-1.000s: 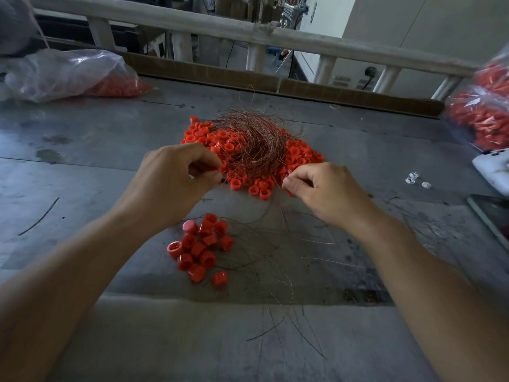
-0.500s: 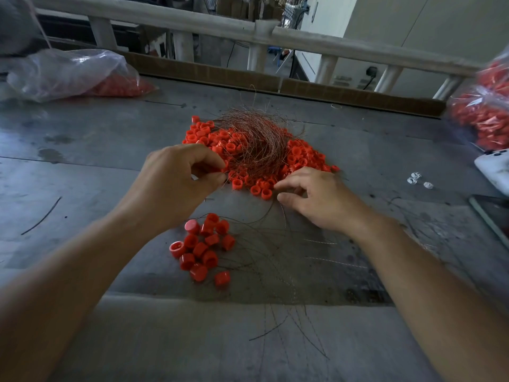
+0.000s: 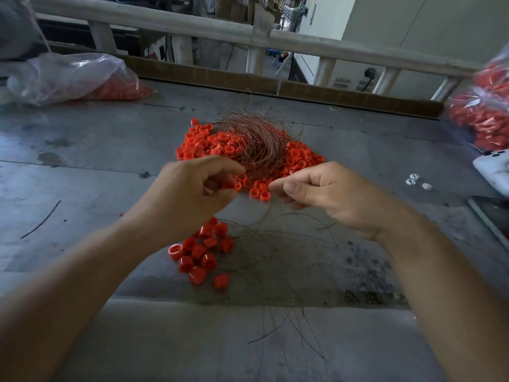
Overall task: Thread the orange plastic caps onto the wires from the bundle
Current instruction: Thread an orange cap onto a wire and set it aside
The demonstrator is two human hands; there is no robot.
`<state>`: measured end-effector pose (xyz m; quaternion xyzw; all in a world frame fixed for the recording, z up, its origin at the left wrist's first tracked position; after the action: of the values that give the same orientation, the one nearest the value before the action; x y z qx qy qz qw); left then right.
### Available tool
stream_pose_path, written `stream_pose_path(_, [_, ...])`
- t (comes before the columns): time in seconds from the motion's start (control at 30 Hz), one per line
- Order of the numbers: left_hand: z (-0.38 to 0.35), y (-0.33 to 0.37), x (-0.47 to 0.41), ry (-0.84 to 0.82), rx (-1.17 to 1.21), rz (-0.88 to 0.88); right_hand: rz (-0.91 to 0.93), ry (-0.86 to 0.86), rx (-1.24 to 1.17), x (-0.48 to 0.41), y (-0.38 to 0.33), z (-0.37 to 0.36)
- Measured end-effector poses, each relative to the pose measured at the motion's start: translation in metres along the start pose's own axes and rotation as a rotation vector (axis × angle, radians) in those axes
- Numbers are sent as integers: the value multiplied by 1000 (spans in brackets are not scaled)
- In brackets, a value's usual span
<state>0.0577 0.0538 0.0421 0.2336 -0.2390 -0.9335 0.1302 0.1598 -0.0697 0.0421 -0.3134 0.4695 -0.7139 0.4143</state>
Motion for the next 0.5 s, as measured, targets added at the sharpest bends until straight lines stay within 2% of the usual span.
stream_pose_path(0.1, [-8, 11, 3, -77, 43, -90, 39, -110, -119, 9, -14, -13])
stream_pose_path(0.2, [-14, 20, 6, -143, 44, -186, 50, -180, -110, 11, -17, -22])
stream_pose_path(0.3, [-14, 18, 5, -141, 6, -178, 67, -231, -100, 11, -17, -29])
stream_pose_path(0.4, [-13, 16, 5, -177, 101, -138, 203, -94, -159, 8, -26, -19])
stream_pose_path(0.5, [-9, 24, 9, -226, 244, -181, 342, 5, 66, 7, -31, -17])
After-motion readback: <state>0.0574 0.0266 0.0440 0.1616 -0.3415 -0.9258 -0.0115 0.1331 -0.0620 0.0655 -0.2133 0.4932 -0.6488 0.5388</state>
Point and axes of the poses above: each hand's wrist, its own x-axis away from the middle knuckle, its own z-axis out of the back of the hand, y = z × x, the point moved 7 cm from there along -x, towards the middle knuckle, and after that the axes turned 14 degrees about -x, right-handed, at the moved point
